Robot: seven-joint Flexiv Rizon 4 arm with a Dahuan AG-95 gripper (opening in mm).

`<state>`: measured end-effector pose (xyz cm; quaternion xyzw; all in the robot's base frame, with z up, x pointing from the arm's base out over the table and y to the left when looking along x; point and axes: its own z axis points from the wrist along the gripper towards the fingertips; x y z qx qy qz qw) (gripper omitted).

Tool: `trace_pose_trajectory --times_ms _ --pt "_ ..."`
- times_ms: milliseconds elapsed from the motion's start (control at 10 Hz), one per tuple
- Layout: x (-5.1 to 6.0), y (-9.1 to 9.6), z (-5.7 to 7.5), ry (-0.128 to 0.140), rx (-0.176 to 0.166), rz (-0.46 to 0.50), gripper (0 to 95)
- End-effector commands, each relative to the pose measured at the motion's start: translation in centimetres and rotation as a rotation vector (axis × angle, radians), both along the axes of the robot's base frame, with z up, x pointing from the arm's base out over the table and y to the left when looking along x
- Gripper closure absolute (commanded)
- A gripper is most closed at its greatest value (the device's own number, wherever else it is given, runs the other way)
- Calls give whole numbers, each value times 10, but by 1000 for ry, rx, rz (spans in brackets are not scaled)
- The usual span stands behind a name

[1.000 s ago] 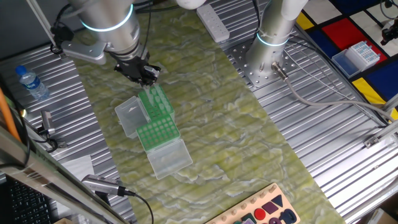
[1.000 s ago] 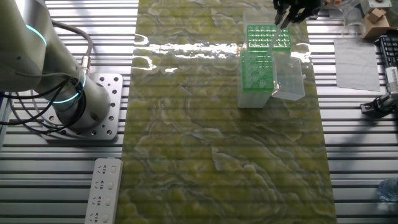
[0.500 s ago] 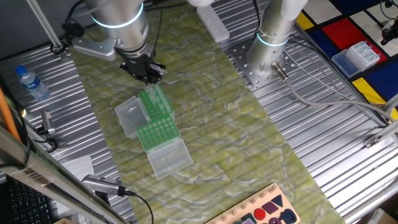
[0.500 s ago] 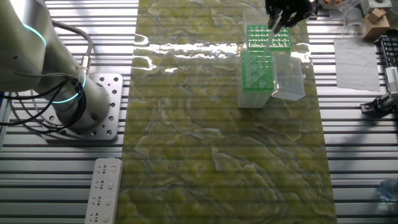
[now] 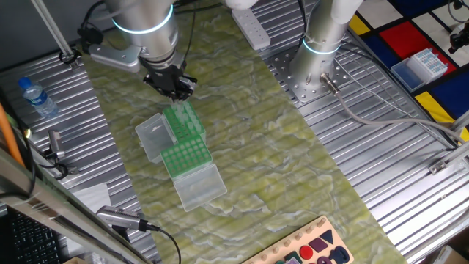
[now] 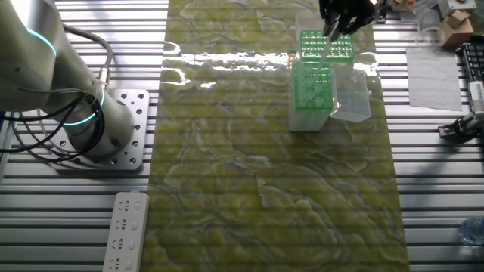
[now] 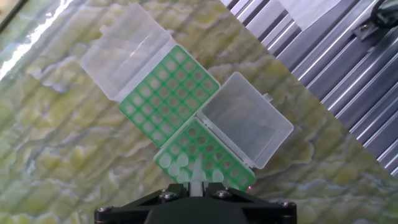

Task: Transfer all large pipette tips from one holder to another

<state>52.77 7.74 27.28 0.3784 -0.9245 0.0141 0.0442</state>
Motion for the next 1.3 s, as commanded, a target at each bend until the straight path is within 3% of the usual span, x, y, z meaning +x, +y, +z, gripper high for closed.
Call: trace_pose_trajectory --times_ms 100,300,600,1100,1300 --pt "0 1 -4 -9 2 6 950" --pt "0 0 -7 -12 0 11 950" --pt "-2 -3 -15 -13 1 30 380" --pt "-4 -2 -20 -13 0 -4 380" --pt "-2 3 -23 -13 -1 -78 760"
